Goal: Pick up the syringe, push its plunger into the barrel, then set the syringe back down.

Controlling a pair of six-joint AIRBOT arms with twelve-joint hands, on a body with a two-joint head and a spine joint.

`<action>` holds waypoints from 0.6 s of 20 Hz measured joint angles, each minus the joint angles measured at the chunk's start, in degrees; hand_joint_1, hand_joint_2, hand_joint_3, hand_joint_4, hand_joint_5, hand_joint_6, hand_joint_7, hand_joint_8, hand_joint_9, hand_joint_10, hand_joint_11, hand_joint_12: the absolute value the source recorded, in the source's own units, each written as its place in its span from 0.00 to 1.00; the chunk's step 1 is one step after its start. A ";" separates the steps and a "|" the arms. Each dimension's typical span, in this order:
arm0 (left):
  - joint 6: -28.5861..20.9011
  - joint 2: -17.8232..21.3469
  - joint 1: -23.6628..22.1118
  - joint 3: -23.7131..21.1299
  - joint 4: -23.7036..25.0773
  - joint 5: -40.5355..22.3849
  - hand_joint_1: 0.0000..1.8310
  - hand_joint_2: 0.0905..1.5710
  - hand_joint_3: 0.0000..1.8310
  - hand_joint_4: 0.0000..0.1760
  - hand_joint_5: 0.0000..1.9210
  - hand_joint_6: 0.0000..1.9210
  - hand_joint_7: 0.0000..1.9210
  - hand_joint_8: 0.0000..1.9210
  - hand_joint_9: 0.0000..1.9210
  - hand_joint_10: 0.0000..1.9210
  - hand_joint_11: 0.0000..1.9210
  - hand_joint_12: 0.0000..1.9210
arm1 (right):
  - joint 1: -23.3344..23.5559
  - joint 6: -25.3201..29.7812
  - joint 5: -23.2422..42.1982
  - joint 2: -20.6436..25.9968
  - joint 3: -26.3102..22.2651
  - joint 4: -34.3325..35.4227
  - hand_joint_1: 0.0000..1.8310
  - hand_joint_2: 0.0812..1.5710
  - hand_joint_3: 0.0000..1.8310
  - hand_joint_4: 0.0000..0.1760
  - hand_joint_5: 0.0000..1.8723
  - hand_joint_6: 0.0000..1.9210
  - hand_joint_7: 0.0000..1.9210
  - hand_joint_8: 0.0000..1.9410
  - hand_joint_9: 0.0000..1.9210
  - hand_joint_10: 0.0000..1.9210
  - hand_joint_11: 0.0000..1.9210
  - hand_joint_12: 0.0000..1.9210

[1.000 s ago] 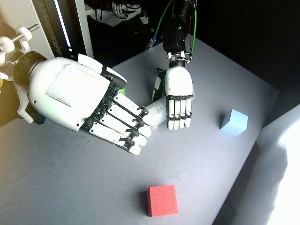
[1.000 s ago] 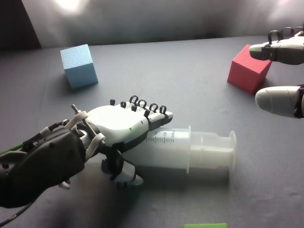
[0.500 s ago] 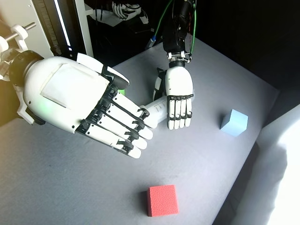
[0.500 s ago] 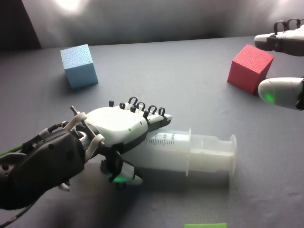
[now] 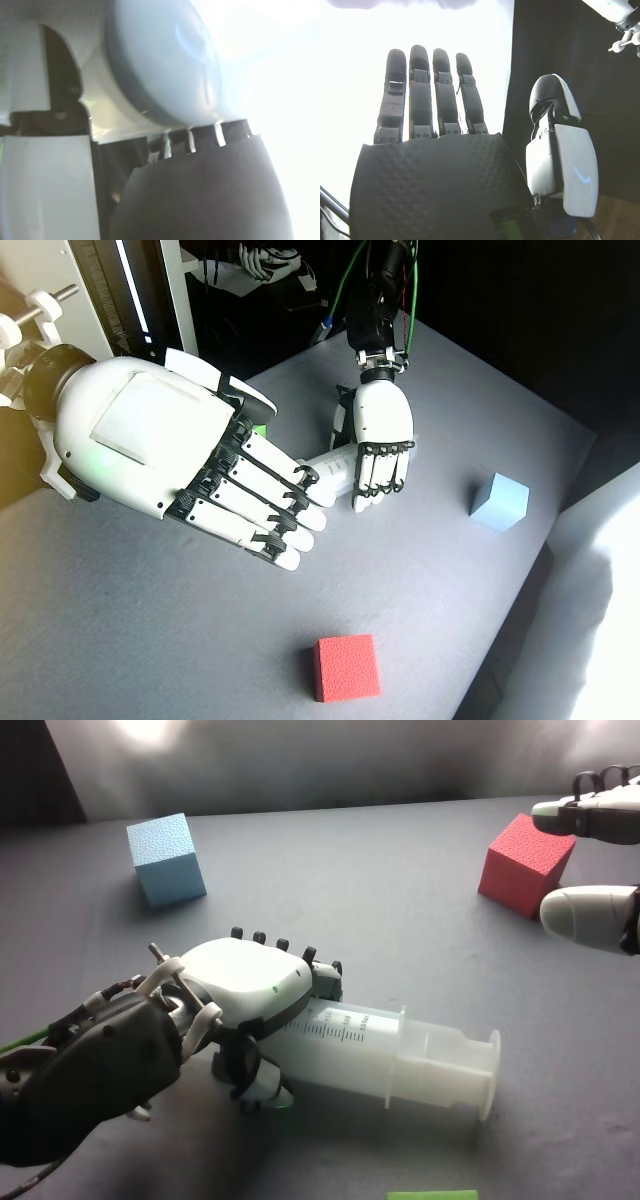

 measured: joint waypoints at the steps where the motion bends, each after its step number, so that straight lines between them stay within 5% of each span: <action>1: 0.13 0.07 0.00 -0.13 -0.13 -0.13 0.75 0.70 0.00 0.00 0.47 0.50 0.51 0.52 0.47 0.65 0.36 0.53 | 0.02 -0.96 0.11 0.00 -0.33 1.84 0.05 0.78 0.00 0.00 0.15 0.00 0.15 0.00 0.14 0.00 0.00 0.34; 4: 0.33 0.24 0.00 -0.50 -1.27 -0.90 0.75 0.68 0.00 0.00 0.52 0.47 0.50 0.49 0.49 0.62 0.38 0.52 | 0.28 -1.86 -0.07 -0.04 -0.39 5.22 0.05 0.78 0.00 0.00 0.14 0.00 0.14 0.00 0.14 0.00 0.00 0.33; 12: 9.55 2.62 -2.91 -3.02 -13.35 -2.45 0.75 0.67 0.00 0.00 0.53 0.46 0.53 0.44 0.50 0.60 0.37 0.49 | 0.85 -5.42 5.79 -0.07 -0.70 15.82 0.07 0.78 0.00 0.00 0.15 0.00 0.14 0.00 0.13 0.00 0.00 0.34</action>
